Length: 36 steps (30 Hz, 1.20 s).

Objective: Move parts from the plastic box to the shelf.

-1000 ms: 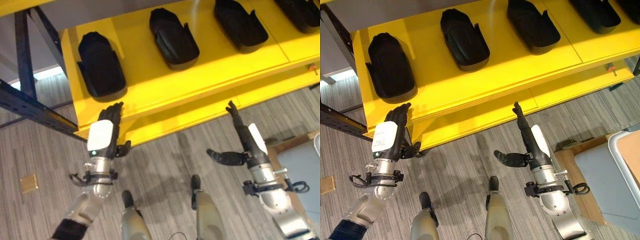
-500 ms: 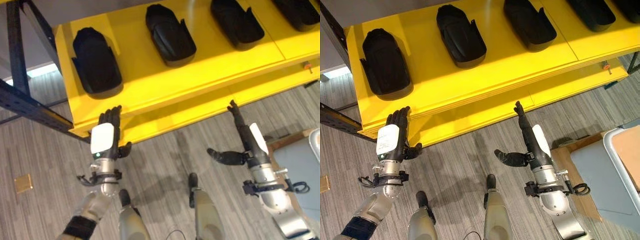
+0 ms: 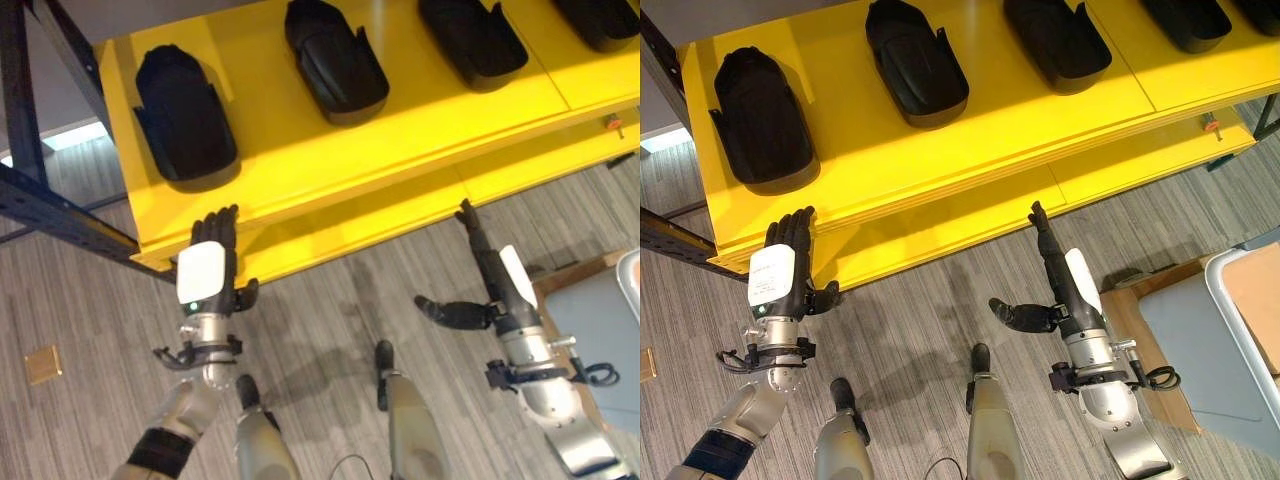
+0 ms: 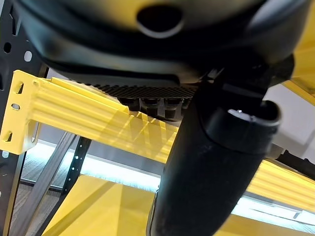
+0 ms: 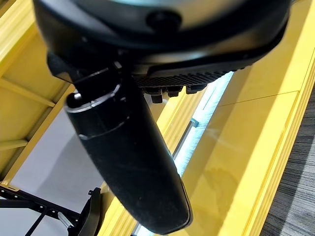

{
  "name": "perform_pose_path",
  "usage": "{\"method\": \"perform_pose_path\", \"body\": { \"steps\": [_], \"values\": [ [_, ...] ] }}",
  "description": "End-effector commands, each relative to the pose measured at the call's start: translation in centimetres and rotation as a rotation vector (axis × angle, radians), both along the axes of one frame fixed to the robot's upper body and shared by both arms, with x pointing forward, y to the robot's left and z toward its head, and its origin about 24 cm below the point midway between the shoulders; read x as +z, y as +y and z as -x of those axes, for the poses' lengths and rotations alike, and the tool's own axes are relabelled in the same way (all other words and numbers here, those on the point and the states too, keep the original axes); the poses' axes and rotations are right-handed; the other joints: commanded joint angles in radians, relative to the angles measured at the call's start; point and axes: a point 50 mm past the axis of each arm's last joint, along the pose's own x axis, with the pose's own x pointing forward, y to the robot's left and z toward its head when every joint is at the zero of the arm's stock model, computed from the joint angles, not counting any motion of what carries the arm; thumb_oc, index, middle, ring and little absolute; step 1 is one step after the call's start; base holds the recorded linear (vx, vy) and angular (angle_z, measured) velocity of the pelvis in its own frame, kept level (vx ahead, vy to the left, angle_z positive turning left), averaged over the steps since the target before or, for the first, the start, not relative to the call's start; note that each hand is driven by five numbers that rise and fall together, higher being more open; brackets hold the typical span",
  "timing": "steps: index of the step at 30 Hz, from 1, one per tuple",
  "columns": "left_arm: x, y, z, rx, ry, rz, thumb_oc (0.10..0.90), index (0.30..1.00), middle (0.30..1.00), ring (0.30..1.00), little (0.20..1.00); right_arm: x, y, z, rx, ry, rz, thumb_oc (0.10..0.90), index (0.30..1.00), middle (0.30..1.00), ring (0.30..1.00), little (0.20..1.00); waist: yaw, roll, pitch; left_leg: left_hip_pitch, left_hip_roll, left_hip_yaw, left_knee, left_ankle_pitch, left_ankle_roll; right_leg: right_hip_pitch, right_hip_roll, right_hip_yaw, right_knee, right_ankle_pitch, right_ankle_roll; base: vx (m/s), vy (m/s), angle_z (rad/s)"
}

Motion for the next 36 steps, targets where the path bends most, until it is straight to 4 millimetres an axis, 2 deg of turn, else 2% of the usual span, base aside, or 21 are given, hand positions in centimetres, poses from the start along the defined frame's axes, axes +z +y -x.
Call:
{"method": "perform_pose_path", "body": {
  "steps": [1, 16, 36],
  "values": [
    [4.6, 0.7, -2.0, -0.01, -0.165, -0.087, 0.9, 1.0, 1.0, 1.0, 1.0, 4.9, 1.4, 0.3, 0.075, -0.279, -0.045, 0.9, 1.0, 1.0, 1.0, 1.0, -0.026, -0.034, -0.069, -0.048, -0.004, -0.037, 0.009, 0.077, 0.02, 0.008, 0.024, 0.003, 0.055, 0.004, -0.019, 0.0, 0.0, 0.0],
    [6.9, 0.3, -1.8, -0.04, -0.261, -0.154, 0.9, 1.0, 1.0, 1.0, 1.0, 5.0, 1.3, 0.4, 0.07, -0.285, -0.039, 0.9, 1.0, 1.0, 1.0, 1.0, -0.027, -0.033, -0.07, -0.057, -0.006, -0.037, 0.026, 0.065, 0.026, 0.002, 0.019, 0.008, 0.063, 0.0, -0.02, 0.0, 0.0, 0.0],
    [7.3, -0.3, -0.8, -0.087, -0.282, -0.155, 0.9, 1.0, 1.0, 1.0, 1.0, 4.9, 1.2, 0.6, 0.067, -0.276, -0.033, 0.9, 1.0, 1.0, 1.0, 1.0, -0.02, -0.034, -0.063, -0.072, -0.003, -0.05, 0.043, 0.058, 0.03, -0.004, 0.023, 0.005, 0.079, -0.003, -0.027, 0.0, 0.0, 0.0]
  ]
}}
